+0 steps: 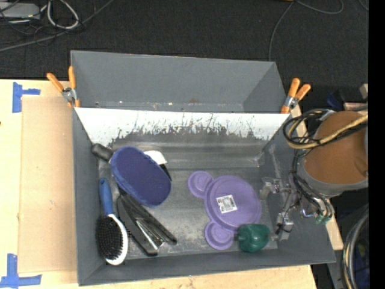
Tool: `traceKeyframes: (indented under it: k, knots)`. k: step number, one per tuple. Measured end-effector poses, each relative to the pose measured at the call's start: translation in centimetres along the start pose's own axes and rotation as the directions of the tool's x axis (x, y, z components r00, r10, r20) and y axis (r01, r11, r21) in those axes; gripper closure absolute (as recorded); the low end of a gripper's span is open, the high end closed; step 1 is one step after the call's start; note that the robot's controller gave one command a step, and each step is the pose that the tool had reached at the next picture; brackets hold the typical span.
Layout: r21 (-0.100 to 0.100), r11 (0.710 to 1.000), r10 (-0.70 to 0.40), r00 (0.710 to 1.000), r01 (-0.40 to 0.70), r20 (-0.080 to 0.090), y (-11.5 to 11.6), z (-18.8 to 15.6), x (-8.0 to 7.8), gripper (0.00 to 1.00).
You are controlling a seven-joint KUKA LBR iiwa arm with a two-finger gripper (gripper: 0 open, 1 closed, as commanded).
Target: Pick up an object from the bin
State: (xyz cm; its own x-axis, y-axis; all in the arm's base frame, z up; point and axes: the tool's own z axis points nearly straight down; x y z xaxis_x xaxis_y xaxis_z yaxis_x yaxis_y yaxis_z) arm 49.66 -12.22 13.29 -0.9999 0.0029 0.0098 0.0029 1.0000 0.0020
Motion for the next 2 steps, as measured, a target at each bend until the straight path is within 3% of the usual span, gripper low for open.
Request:
traceKeyframes:
  k: [1, 2]
  knots:
    - [0.001, 1.0, -0.004, 1.0, 0.004, 0.007, 0.1, -0.4, -0.2, 0.0]
    - [0.004, 0.946, -0.323, 0.946, 0.323, 0.008, 1.9, 4.3, 1.7, 0.0]
